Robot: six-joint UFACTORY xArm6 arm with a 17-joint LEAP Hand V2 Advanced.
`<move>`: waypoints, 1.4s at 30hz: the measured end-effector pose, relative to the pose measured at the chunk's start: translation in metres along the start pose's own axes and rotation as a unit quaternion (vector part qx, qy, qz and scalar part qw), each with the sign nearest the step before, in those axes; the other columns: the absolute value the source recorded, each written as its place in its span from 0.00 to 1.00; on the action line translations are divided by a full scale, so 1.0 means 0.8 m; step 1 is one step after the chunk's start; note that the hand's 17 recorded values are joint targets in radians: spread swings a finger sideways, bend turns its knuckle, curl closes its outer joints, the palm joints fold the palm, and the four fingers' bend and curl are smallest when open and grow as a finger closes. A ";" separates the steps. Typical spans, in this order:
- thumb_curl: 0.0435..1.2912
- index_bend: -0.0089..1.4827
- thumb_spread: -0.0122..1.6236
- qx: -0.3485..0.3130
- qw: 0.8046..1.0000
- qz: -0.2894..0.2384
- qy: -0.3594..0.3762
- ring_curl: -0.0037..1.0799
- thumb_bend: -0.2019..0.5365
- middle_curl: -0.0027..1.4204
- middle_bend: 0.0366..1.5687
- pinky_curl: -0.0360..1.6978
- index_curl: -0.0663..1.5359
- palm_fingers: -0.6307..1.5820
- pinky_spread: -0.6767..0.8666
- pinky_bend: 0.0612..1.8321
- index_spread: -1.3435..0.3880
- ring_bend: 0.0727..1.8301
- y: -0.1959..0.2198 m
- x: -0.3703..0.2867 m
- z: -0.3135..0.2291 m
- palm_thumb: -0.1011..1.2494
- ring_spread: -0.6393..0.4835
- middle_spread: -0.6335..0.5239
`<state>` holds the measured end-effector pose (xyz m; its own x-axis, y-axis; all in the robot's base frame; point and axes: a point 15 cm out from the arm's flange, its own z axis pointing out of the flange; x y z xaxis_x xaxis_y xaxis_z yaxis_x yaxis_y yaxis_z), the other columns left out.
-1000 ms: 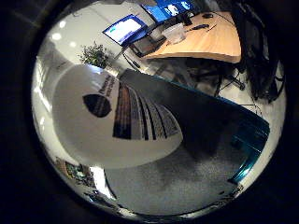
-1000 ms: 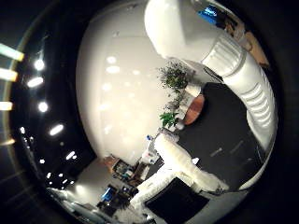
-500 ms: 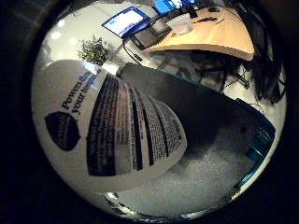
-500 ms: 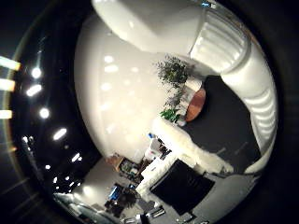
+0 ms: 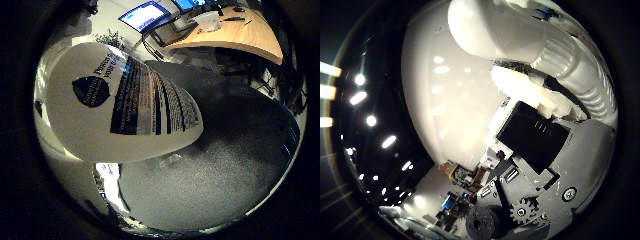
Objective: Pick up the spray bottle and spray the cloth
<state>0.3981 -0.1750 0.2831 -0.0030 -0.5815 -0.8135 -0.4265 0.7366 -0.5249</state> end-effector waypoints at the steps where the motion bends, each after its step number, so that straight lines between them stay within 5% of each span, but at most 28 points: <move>1: 0.39 0.53 0.61 -0.001 1.000 -0.003 -0.003 0.52 0.23 0.51 0.70 0.25 0.41 0.88 0.18 0.70 0.50 0.69 0.001 -0.002 0.001 0.58 0.34 0.28; 4: 0.38 0.65 0.71 -0.009 1.000 -0.007 -0.026 0.54 0.28 0.52 0.73 0.27 0.45 0.87 0.20 0.70 0.55 0.71 0.006 -0.014 0.005 0.57 0.35 0.32; 7: 0.43 0.72 0.78 -0.016 0.999 -0.013 -0.046 0.56 0.42 0.54 0.77 0.29 0.47 0.85 0.21 0.72 0.59 0.72 0.010 -0.026 0.008 0.72 0.36 0.34; 10: 0.49 0.74 0.78 -0.022 0.998 -0.013 -0.049 0.57 0.45 0.55 0.79 0.30 0.47 0.85 0.22 0.72 0.61 0.75 0.012 -0.030 0.012 0.77 0.37 0.36; 24: 0.67 0.78 0.73 -0.035 0.998 -0.023 -0.050 0.55 0.35 0.55 0.82 0.34 0.46 0.84 0.23 0.71 0.62 0.78 0.008 -0.041 0.013 0.80 0.39 0.39; 42: 0.80 0.81 0.67 -0.200 0.971 -0.130 0.024 0.54 0.27 0.54 0.83 0.36 0.45 0.84 0.22 0.70 0.64 0.79 0.018 -0.176 -0.060 0.78 0.39 0.39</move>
<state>0.3493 -0.0988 0.4022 0.1134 -0.7521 -0.6492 -0.7358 0.3755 -0.5635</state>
